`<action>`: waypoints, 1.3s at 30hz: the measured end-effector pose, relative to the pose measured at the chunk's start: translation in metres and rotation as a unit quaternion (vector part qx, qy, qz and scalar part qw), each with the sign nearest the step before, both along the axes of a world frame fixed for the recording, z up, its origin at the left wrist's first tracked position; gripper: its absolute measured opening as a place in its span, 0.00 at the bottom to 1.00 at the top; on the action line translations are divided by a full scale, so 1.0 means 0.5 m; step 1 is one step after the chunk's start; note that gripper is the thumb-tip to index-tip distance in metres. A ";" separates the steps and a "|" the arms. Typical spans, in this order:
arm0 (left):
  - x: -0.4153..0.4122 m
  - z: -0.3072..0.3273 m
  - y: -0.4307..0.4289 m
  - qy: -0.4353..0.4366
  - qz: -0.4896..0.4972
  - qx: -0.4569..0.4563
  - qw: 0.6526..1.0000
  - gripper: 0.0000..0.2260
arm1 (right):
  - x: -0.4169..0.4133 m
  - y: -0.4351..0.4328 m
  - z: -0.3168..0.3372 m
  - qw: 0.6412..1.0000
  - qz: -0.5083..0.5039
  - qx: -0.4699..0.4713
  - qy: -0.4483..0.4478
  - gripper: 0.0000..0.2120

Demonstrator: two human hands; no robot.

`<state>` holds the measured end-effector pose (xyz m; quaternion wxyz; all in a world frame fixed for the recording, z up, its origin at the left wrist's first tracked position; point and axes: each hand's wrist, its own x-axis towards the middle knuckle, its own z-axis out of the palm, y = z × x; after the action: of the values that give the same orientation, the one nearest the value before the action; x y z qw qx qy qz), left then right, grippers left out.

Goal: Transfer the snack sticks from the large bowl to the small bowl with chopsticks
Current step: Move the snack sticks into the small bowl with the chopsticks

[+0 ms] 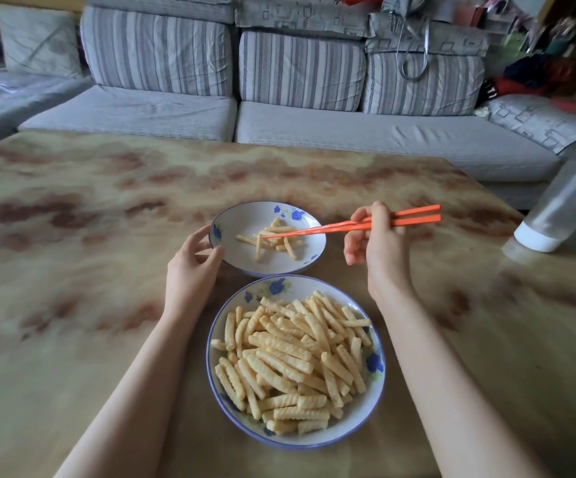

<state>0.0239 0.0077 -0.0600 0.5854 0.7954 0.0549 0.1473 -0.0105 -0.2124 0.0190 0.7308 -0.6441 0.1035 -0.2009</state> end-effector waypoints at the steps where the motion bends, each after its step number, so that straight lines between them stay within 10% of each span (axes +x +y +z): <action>1: 0.000 0.000 0.000 -0.001 0.000 0.000 1.000 0.18 | -0.006 -0.004 0.002 1.000 0.000 -0.003 -0.004 0.17; 20: -0.006 0.007 -0.002 -0.001 0.003 -0.006 1.000 0.18 | -0.115 -0.075 0.061 0.978 0.168 -0.122 0.027 0.19; 39: -0.003 0.004 -0.001 -0.003 0.004 0.006 1.000 0.18 | -0.029 -0.034 0.017 0.999 -0.014 0.017 -0.024 0.17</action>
<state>0.0225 0.0070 -0.0581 0.5802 0.7980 0.0556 0.1528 -0.0250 -0.2295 0.0278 0.7411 -0.6248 0.0982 -0.2252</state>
